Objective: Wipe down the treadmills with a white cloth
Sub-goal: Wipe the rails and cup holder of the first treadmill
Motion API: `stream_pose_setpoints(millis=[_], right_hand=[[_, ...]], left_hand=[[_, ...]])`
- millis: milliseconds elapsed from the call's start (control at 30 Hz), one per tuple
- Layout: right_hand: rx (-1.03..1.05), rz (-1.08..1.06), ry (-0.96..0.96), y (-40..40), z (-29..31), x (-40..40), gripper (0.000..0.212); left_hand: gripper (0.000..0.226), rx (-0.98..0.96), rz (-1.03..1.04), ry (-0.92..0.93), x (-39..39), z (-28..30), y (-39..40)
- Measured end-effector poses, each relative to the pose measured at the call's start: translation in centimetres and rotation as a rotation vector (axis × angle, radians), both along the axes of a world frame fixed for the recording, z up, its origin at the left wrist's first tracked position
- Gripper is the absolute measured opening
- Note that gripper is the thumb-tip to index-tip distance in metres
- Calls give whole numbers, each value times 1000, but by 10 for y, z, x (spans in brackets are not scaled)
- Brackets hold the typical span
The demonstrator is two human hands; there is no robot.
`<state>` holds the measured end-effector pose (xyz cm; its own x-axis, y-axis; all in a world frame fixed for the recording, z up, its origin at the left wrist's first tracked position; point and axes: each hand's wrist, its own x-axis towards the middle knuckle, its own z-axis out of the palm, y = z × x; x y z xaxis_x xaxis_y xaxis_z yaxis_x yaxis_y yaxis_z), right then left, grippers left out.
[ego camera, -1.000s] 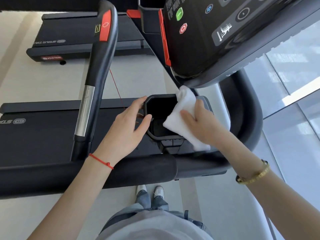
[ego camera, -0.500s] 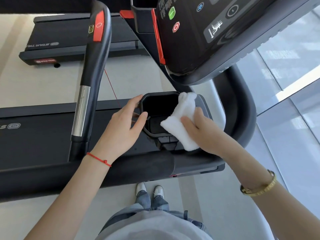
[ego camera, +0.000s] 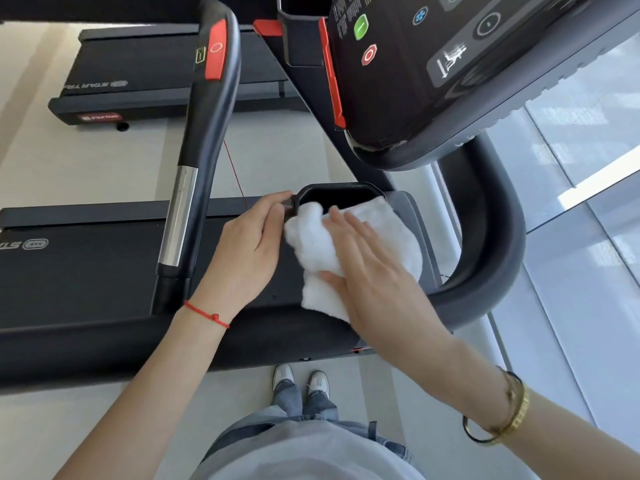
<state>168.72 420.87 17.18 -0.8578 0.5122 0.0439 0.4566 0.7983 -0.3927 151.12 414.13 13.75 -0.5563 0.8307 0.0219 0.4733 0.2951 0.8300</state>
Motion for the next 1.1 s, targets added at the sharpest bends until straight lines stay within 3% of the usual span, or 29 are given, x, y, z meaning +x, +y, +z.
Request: stream_pose_setpoints(millis=[133,300,467,600,800,933,1100], right_hand=[[21,163,-98,1,-5,-29,56],[251,243,-261,15,-10,-65,56],[208,193,-257,21,-6,-80,51],[220,286,-296,8,-11,-50,55],[-2,220,-124,23,-1,-67,62],[46,32,-41,9,-4,-39,67],[-42,-18,61,4,-3,-20,46]], left_hand=[[36,25,107,-48,-9,2,-5],[38,23,213,14,-19,3,-14],[39,-9,182,57,-17,5,-15],[38,-8,163,58,-17,6,-17],[36,0,104,111,-13,7,-17],[37,-1,87,106,-12,7,-19],[38,-8,72,107,-10,10,-17]])
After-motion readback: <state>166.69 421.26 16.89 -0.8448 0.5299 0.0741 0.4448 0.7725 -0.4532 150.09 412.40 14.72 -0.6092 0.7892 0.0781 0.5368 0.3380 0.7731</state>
